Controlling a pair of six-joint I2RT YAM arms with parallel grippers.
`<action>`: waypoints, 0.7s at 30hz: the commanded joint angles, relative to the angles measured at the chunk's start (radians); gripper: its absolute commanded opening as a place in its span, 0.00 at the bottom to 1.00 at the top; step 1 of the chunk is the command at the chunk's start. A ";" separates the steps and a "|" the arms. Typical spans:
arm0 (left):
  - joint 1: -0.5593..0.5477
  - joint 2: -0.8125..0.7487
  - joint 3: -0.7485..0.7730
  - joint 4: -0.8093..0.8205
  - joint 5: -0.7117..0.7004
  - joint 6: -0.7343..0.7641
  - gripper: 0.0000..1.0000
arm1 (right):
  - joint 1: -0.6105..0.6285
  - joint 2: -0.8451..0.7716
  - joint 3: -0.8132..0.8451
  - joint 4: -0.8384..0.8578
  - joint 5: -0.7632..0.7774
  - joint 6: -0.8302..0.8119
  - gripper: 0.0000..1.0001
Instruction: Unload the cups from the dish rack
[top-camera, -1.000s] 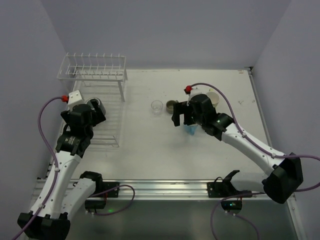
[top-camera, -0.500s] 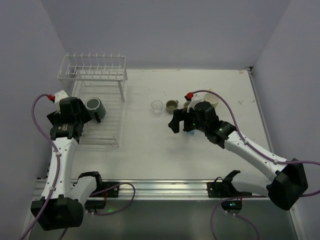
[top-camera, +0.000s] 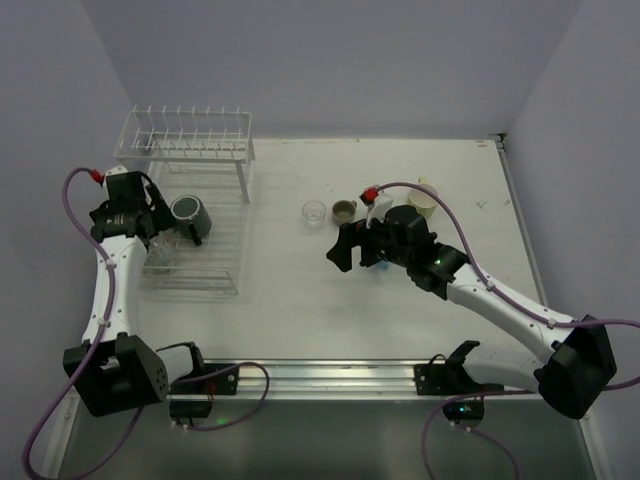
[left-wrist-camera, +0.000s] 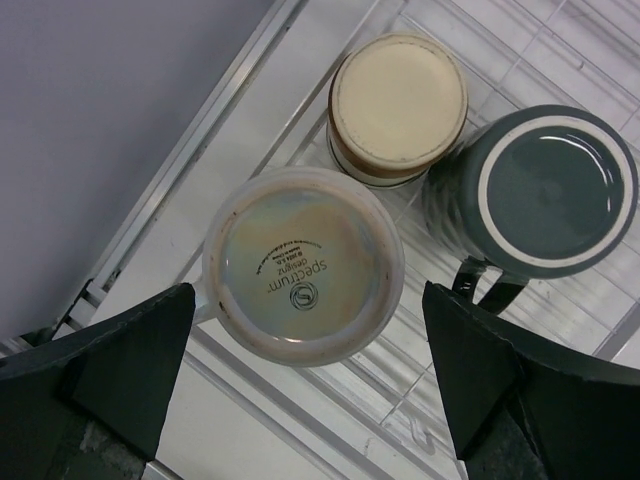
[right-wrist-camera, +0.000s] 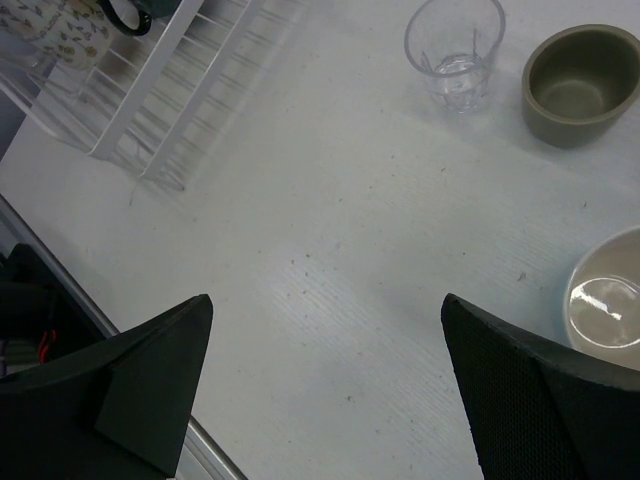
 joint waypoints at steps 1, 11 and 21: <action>0.034 0.039 0.050 -0.029 0.046 0.021 1.00 | 0.017 0.008 -0.004 0.048 -0.015 -0.023 0.99; 0.042 0.106 0.036 0.002 0.051 0.036 1.00 | 0.033 0.023 0.004 0.048 -0.012 -0.031 0.99; 0.042 0.154 -0.012 0.031 0.054 0.038 1.00 | 0.035 0.031 0.004 0.048 -0.019 -0.032 0.99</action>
